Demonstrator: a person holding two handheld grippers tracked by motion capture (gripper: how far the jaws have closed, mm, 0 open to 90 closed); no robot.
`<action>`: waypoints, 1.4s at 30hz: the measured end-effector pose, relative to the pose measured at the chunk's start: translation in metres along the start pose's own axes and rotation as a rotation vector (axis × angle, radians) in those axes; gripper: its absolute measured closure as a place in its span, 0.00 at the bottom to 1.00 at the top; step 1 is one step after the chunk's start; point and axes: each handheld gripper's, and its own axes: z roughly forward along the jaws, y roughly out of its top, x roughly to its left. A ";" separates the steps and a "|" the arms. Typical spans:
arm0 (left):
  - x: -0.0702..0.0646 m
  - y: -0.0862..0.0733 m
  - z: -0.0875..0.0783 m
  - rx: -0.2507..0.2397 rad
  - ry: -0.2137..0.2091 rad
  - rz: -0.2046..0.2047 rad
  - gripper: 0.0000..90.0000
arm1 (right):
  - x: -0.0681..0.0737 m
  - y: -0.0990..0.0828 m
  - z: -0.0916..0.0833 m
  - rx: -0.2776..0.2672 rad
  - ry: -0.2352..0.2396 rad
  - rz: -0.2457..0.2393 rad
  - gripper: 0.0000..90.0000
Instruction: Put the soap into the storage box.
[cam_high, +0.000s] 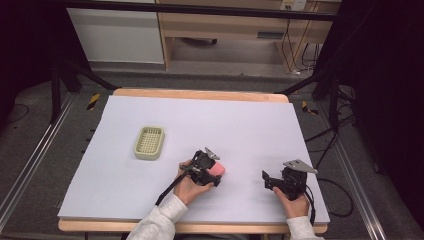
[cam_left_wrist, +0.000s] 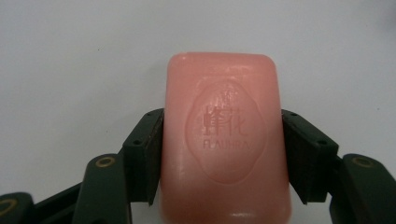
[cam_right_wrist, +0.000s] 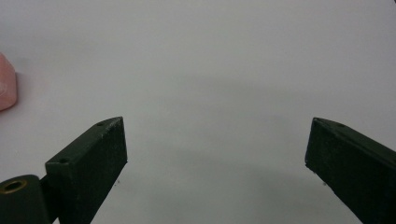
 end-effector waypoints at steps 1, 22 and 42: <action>0.001 0.000 -0.001 -0.002 -0.004 0.003 0.41 | 0.000 0.000 0.000 0.000 -0.001 -0.001 0.06; 0.021 -0.010 -0.041 -0.080 -0.008 -0.039 0.42 | 0.000 0.000 0.000 -0.004 -0.001 -0.005 0.06; 0.061 -0.030 -0.089 -0.158 0.027 -0.107 0.42 | 0.001 0.000 0.000 -0.002 -0.004 -0.007 0.06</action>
